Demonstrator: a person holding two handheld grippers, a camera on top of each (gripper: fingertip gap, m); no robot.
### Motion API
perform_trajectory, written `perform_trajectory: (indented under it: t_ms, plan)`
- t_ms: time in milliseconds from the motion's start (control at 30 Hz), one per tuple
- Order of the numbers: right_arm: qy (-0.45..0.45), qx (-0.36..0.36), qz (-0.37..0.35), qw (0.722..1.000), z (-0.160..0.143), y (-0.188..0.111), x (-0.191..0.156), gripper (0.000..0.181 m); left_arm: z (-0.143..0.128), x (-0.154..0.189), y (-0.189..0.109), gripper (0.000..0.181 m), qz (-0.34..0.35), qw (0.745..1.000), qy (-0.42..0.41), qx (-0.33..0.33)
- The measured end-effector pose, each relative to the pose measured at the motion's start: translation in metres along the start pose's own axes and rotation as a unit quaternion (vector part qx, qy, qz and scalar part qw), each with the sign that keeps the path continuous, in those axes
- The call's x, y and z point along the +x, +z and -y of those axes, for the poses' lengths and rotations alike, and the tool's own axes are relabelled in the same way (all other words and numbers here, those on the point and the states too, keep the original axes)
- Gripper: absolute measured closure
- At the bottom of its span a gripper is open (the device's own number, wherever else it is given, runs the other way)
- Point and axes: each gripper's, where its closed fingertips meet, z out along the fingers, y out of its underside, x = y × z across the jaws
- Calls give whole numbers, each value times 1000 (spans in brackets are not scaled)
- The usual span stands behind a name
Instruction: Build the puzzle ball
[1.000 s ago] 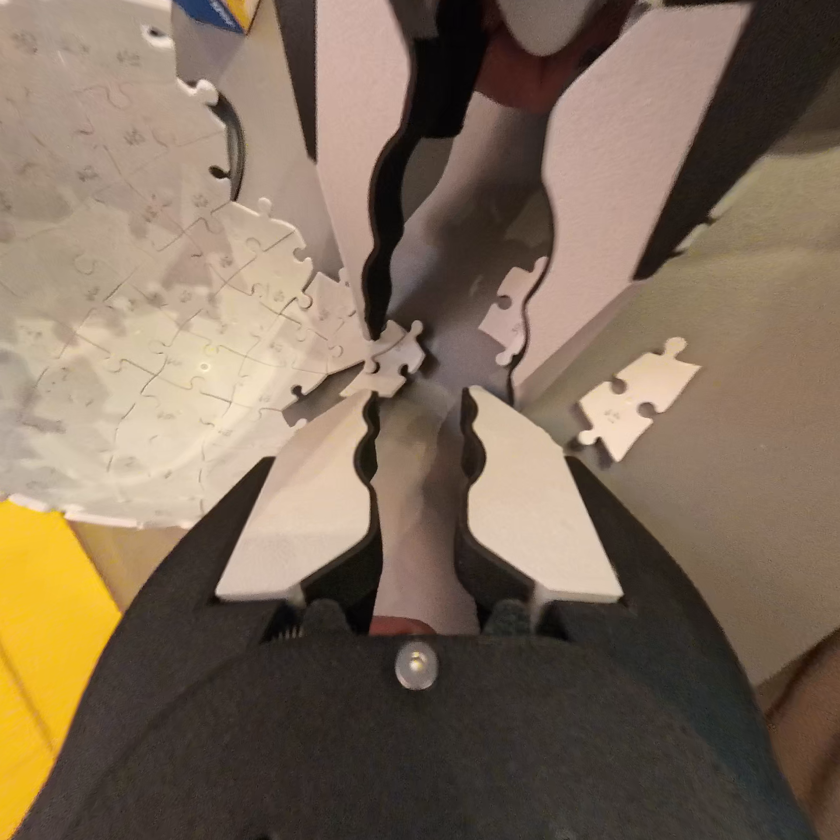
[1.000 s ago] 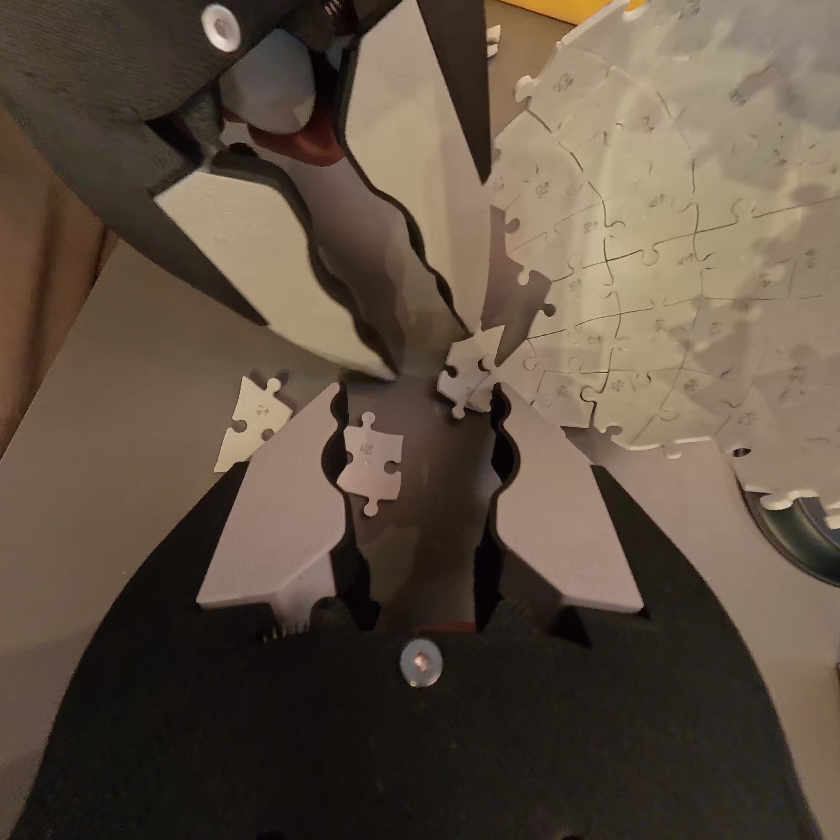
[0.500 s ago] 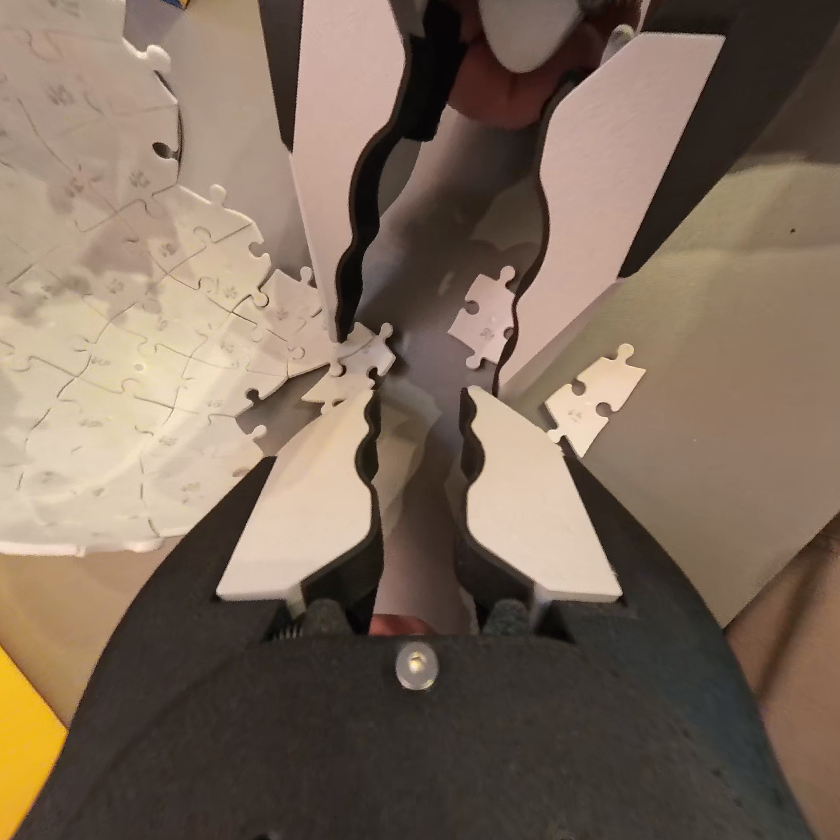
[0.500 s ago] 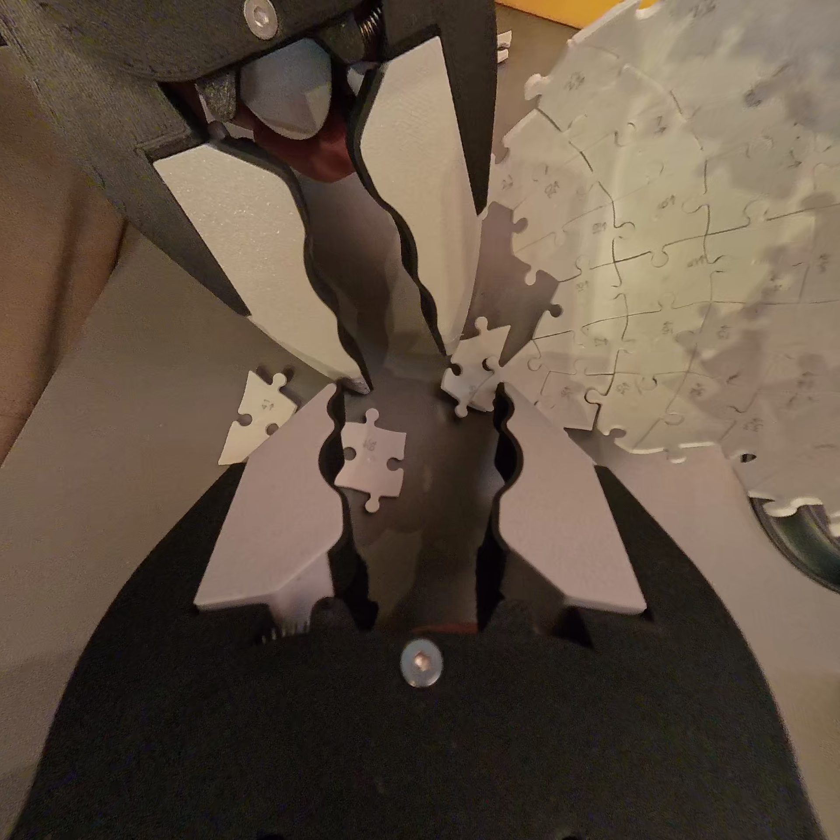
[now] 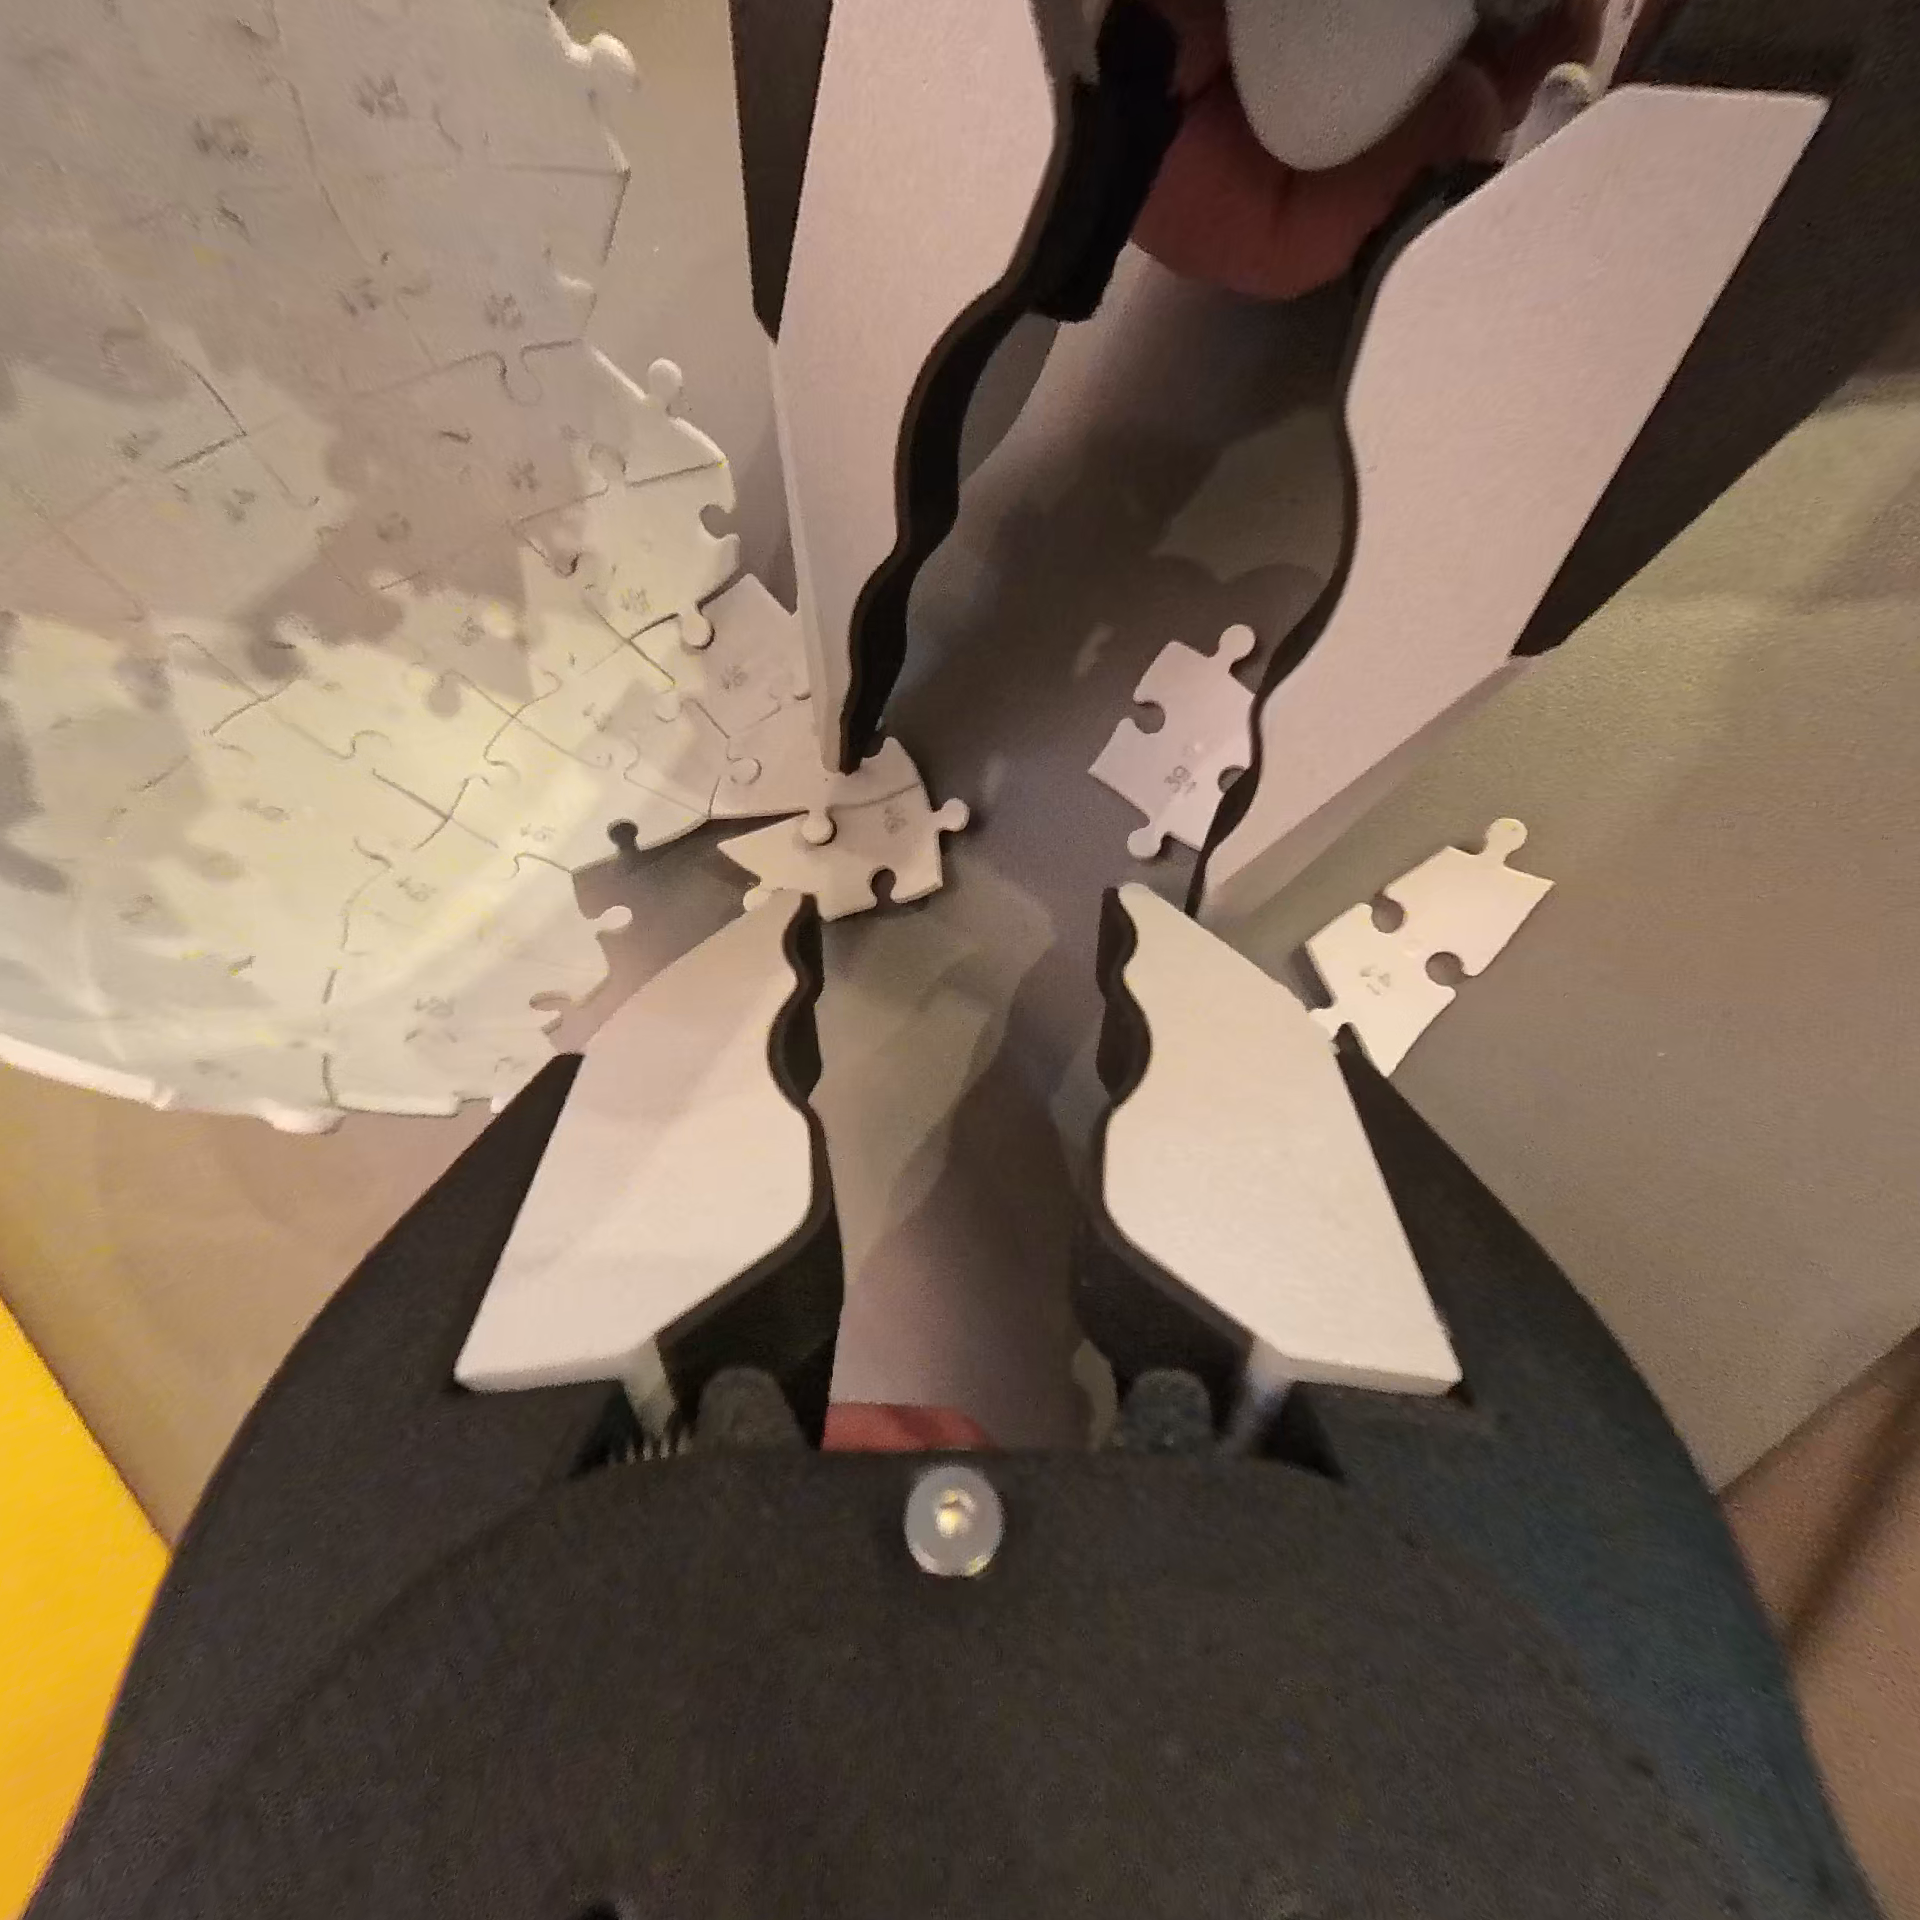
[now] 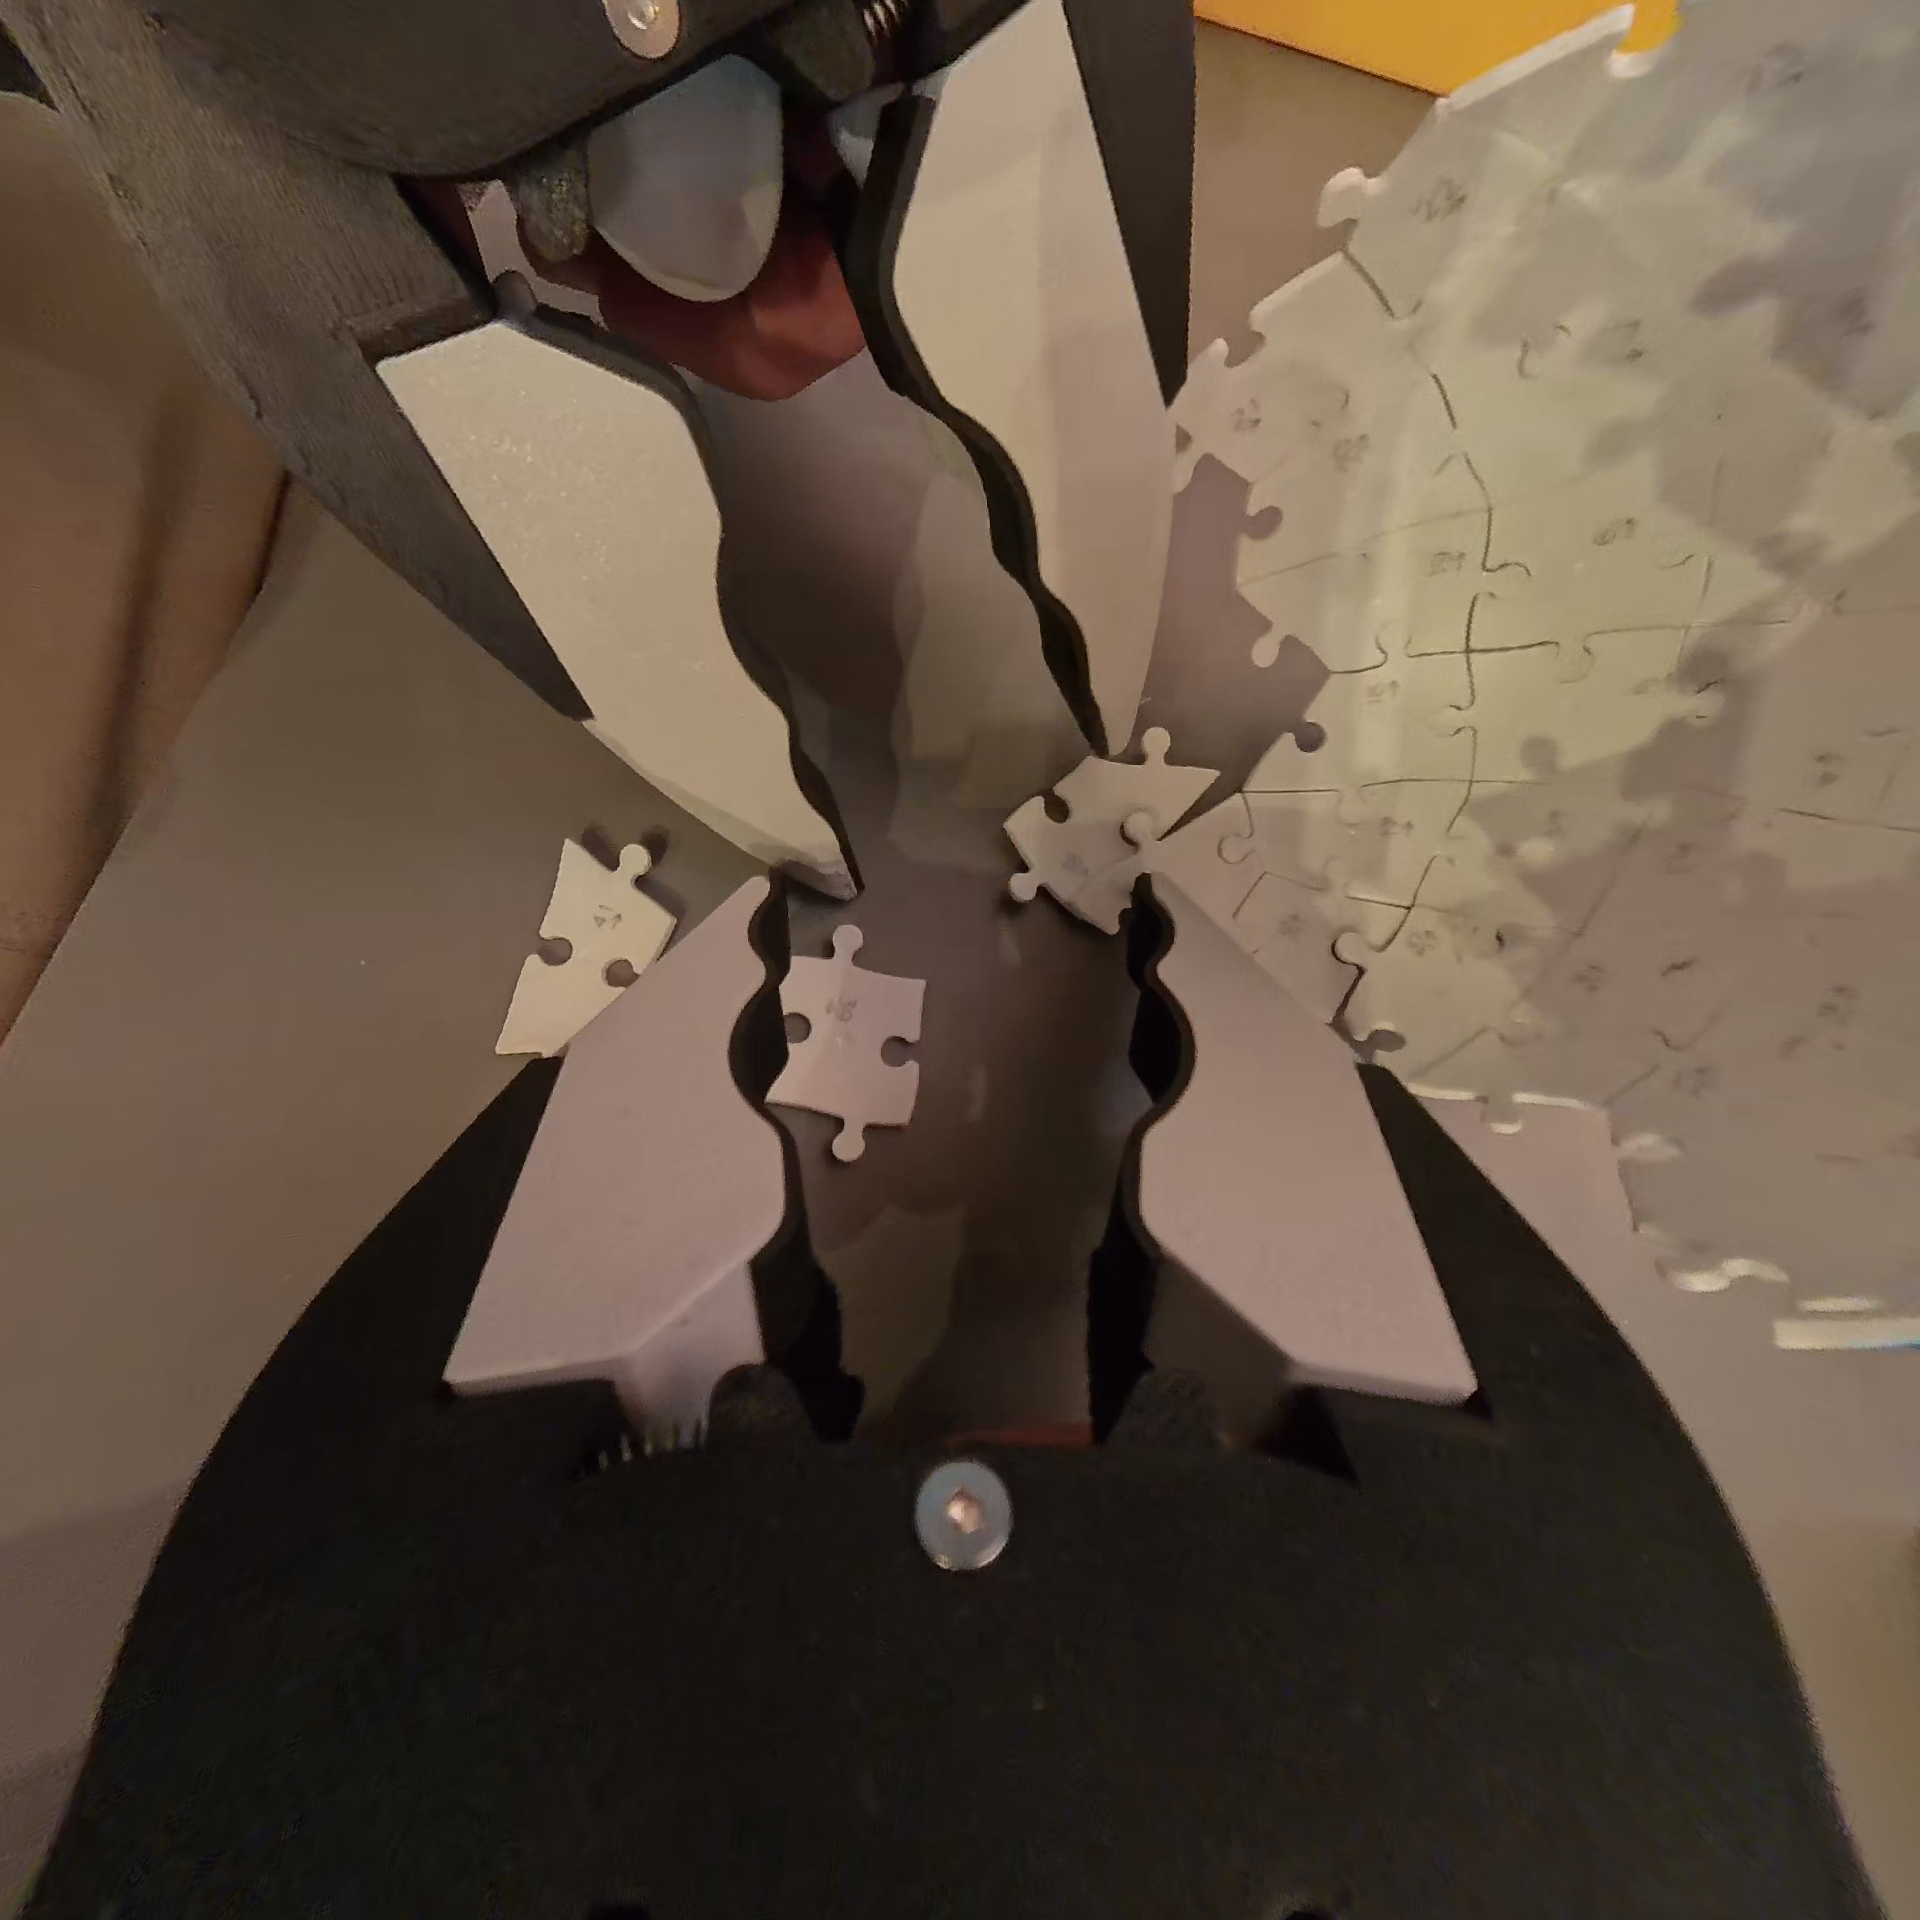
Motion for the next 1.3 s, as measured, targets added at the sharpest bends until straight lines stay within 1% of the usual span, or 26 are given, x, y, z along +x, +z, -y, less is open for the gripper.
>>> perform_trajectory:
  t_ms: [200,267,333,500,700,833,933,1067,1167,1233,1300]
  plan:
    - [-1,0,2,1000,0,0,0,115,4,2,-1,132,8,999,30,12]
    - [-1,0,3,1000,0,0,-1,116,5,0,0,128,14,999,41,13]
    - [-1,0,4,1000,-1,0,-1,115,6,2,0,131,5,998,53,17]
    - [-3,0,7,1000,-1,-1,-2,114,7,2,2,125,-6,997,70,13]
    - [-5,0,9,1000,-1,-1,-3,112,9,5,-1,130,-2,994,110,11]
    - [-7,0,12,1000,-1,-1,-4,110,8,8,0,130,-7,993,113,16]
    - [-5,1,9,1000,-1,0,-2,112,8,3,1,126,-8,994,113,1]
    - [-5,1,9,1000,-1,0,-2,112,9,7,1,132,-14,991,131,4]
    - [-6,0,10,1000,-1,0,-2,112,10,7,1,133,-15,990,140,-1]
    - [-7,1,10,1000,-1,0,-3,112,10,7,1,131,-3,987,158,-1]
    - [-8,0,10,1000,-1,0,-3,112,10,6,-2,127,11,983,181,-14]
